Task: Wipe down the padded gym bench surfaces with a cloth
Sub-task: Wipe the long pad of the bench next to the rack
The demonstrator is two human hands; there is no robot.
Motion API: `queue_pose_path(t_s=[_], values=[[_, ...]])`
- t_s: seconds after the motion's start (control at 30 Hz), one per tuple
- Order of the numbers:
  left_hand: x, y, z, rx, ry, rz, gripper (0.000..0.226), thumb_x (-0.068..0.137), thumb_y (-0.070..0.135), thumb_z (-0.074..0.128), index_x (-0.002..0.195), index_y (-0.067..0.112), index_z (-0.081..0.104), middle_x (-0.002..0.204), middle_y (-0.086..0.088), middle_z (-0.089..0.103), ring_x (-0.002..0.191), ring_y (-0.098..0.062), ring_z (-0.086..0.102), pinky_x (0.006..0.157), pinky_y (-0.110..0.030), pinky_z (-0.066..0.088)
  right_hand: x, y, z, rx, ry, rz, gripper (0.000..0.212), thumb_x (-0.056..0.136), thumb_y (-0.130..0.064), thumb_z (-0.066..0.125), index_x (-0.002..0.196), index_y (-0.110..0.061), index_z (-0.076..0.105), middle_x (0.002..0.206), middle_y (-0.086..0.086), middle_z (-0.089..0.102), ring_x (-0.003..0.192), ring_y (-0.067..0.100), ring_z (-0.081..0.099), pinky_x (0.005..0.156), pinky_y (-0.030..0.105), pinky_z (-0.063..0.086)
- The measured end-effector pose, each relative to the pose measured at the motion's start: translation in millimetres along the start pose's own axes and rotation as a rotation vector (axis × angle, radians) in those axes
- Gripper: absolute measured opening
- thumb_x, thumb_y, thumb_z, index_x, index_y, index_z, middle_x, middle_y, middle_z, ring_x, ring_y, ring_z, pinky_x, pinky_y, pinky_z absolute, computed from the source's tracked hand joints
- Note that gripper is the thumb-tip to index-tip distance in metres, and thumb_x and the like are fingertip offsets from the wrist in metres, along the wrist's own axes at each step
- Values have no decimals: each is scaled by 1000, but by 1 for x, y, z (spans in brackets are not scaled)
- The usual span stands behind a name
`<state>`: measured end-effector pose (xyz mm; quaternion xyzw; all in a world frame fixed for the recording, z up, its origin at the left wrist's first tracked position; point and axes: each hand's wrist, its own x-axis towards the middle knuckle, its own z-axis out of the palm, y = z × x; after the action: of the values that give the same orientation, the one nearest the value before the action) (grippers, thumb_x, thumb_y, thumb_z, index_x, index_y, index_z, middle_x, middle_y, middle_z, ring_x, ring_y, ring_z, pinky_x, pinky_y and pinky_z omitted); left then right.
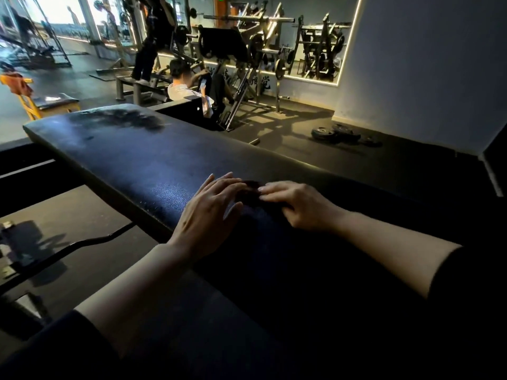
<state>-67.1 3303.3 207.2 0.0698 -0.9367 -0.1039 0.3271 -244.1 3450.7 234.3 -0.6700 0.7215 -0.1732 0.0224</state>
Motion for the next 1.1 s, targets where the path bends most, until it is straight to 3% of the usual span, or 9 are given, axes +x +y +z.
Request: queue_pose_path(t_s=[0.2,0.33,0.47,0.53,0.63,0.7,0.83,0.97,1.1], values=[[-1,-6,12,-9,-20,-44,38,92,22,60,130,16,57,139,-3,52,134,-4,27,112,-28,21,22,91,-22,-50,169,548,46,90,-1,44,133,-13,54,147,6,44,136,22,38,113,27,24],[1,-5,12,-6,-36,-23,39,92,20,60,131,14,57,139,-4,52,134,-4,26,111,-27,22,28,41,-7,23,130,332,46,86,3,50,129,-9,58,142,10,49,133,20,42,108,15,20],[-2,-6,12,7,-23,-32,41,91,18,62,131,13,56,139,-3,52,134,-3,25,110,-28,21,15,12,7,47,53,86,47,83,6,51,126,-10,60,141,7,50,132,16,43,111,17,22],[-5,-7,12,9,-17,-27,40,90,16,63,130,13,56,138,-3,53,134,-3,27,111,-29,22,24,35,-3,14,54,169,48,83,7,49,127,-8,60,142,9,49,132,18,44,110,15,20],[-6,-6,12,7,-1,-39,40,88,12,65,127,11,58,135,-5,55,133,-7,30,110,-34,30,35,77,-16,-37,135,488,45,89,1,44,132,-9,56,146,9,44,135,23,39,111,24,24],[-5,-2,11,-6,35,-89,39,86,8,66,124,9,60,133,-5,56,132,-8,34,107,-32,32,44,74,-13,-59,169,550,44,88,-2,45,130,-11,57,143,9,47,132,25,43,110,29,30],[-7,2,7,-28,212,-212,37,84,-3,59,119,7,59,129,-12,57,127,-21,45,100,-27,37,58,-12,14,114,78,210,44,85,1,52,127,-11,60,140,8,51,131,23,45,112,32,31],[-30,-4,-3,-59,448,-456,30,86,12,45,115,9,53,119,-16,53,108,-25,49,83,-29,38,33,-81,35,169,-37,-197,41,83,3,56,121,-12,65,137,5,54,126,21,49,106,31,37],[-64,-27,-11,-8,316,-506,41,88,36,40,114,9,57,119,-11,54,109,-27,49,92,-32,37,49,-38,20,68,21,-86,44,78,8,53,118,-6,66,133,11,57,124,24,52,110,28,34]])
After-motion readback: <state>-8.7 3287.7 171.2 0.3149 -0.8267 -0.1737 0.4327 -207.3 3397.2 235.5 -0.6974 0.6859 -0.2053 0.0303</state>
